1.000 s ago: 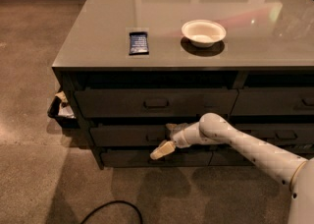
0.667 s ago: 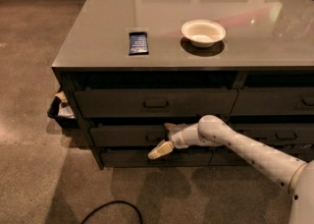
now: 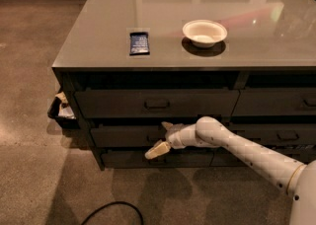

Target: Open middle drawer

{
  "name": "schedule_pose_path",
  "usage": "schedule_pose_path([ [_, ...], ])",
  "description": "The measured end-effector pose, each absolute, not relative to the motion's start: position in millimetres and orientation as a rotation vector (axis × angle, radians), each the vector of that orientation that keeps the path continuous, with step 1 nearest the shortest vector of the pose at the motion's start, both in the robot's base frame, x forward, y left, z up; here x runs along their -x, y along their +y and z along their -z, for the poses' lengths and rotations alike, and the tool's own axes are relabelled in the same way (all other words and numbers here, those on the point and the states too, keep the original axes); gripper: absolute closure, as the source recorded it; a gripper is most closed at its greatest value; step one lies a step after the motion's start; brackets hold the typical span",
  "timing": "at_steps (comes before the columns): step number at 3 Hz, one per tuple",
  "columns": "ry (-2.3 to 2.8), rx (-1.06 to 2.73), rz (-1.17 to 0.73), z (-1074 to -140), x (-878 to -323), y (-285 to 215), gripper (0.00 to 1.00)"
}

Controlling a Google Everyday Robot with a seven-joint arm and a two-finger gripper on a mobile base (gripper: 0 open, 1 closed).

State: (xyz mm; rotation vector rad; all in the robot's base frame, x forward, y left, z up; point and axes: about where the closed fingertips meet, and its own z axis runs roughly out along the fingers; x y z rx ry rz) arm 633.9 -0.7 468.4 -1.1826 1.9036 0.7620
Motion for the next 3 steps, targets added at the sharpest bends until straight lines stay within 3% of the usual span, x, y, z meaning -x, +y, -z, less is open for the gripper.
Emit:
schedule_pose_path([
  [3, 1.944, 1.227, -0.776, -452.3, -646.7, 19.6, 0.0],
])
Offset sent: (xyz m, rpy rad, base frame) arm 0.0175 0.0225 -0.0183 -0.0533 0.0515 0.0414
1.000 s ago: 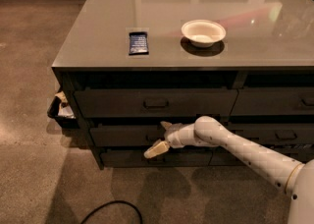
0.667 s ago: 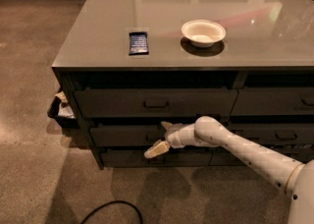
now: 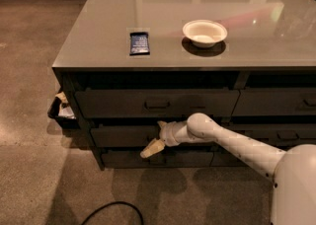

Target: Open middle drawer

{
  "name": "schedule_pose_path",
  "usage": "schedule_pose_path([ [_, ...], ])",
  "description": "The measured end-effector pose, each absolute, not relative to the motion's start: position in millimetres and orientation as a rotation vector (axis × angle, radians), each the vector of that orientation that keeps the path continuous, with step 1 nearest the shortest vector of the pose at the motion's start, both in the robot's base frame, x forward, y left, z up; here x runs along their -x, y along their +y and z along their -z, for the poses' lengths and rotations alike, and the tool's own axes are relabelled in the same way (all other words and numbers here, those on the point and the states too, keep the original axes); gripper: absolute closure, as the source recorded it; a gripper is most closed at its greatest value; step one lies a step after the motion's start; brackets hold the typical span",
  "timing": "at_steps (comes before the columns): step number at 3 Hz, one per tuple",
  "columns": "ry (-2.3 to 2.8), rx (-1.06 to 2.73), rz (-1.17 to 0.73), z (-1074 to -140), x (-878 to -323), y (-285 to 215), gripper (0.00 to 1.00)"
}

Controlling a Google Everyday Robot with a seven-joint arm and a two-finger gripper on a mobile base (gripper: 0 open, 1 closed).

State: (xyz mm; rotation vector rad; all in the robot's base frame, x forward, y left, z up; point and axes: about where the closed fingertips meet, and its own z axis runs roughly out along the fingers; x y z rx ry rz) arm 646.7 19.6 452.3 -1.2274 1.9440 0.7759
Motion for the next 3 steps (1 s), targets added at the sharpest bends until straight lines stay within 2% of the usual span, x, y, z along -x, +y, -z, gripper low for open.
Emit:
schedule_pose_path([
  [1, 1.958, 1.234, -0.777, -447.4, -652.0, 25.1, 0.19],
  [3, 1.965, 1.234, -0.776, -447.4, -656.0, 23.4, 0.65],
])
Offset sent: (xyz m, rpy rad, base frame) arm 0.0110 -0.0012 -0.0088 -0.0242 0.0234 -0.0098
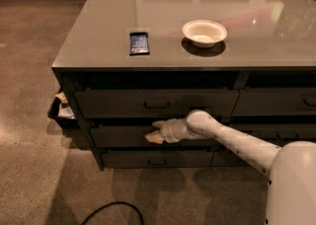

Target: Open middle drawer

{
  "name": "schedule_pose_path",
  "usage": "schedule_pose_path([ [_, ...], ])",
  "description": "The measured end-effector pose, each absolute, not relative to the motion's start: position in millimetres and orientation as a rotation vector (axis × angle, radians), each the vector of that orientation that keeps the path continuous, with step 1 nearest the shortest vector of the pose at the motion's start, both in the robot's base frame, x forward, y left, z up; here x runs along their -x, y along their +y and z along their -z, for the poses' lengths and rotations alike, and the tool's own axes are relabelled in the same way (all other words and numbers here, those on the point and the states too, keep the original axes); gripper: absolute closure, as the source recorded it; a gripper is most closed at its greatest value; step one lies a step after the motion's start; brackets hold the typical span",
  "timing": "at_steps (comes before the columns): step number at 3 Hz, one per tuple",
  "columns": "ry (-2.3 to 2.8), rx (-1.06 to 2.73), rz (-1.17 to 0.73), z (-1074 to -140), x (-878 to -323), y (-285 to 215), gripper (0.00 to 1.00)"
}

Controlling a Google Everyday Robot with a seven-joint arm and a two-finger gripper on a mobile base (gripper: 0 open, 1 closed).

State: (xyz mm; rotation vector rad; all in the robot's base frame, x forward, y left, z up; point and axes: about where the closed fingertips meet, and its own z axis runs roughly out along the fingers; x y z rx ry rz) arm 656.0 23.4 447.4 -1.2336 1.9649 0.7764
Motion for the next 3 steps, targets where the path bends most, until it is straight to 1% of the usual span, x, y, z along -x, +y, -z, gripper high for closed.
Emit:
schedule_pose_path([
  [1, 1.965, 1.234, -0.776, -451.0, -663.1, 21.3, 0.88],
  [2, 1.965, 1.234, -0.776, -453.5, -663.4, 20.7, 1.0],
  [3, 1.986, 1.219, -0.761, -443.4, -646.6, 2.8, 1.0],
])
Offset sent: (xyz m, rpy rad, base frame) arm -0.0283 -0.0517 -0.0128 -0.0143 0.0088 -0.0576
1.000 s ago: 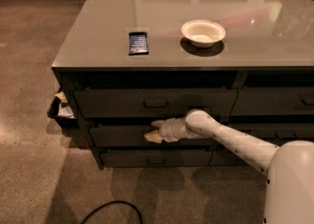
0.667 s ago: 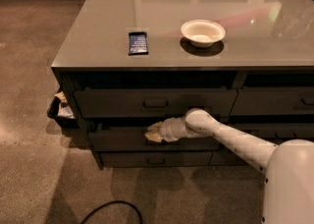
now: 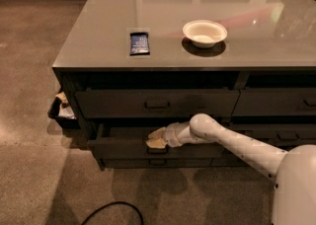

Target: Open middle drawer

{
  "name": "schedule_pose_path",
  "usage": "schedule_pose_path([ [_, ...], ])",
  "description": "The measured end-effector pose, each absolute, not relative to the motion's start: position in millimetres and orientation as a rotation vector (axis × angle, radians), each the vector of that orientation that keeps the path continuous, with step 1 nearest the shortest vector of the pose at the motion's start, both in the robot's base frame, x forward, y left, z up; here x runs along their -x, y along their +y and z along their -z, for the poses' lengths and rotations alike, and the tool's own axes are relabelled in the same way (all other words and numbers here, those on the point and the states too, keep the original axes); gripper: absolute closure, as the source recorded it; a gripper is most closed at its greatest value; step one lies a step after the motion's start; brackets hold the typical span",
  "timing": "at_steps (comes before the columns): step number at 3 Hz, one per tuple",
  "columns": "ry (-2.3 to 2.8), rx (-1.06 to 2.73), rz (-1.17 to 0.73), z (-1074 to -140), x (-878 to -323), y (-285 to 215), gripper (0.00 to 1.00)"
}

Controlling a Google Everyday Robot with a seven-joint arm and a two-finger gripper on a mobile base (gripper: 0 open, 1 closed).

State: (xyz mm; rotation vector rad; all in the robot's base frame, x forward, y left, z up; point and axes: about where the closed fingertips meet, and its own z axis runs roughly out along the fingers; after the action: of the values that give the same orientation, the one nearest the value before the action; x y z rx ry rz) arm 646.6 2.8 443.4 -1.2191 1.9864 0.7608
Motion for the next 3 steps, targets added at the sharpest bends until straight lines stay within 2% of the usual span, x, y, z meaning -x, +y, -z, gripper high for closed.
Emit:
schedule_pose_path([
  [1, 1.986, 1.219, -0.761, -445.6, -646.8, 4.7, 0.97],
  [3, 2.0, 1.22, -0.734, -444.7, -642.8, -2.4, 0.99],
])
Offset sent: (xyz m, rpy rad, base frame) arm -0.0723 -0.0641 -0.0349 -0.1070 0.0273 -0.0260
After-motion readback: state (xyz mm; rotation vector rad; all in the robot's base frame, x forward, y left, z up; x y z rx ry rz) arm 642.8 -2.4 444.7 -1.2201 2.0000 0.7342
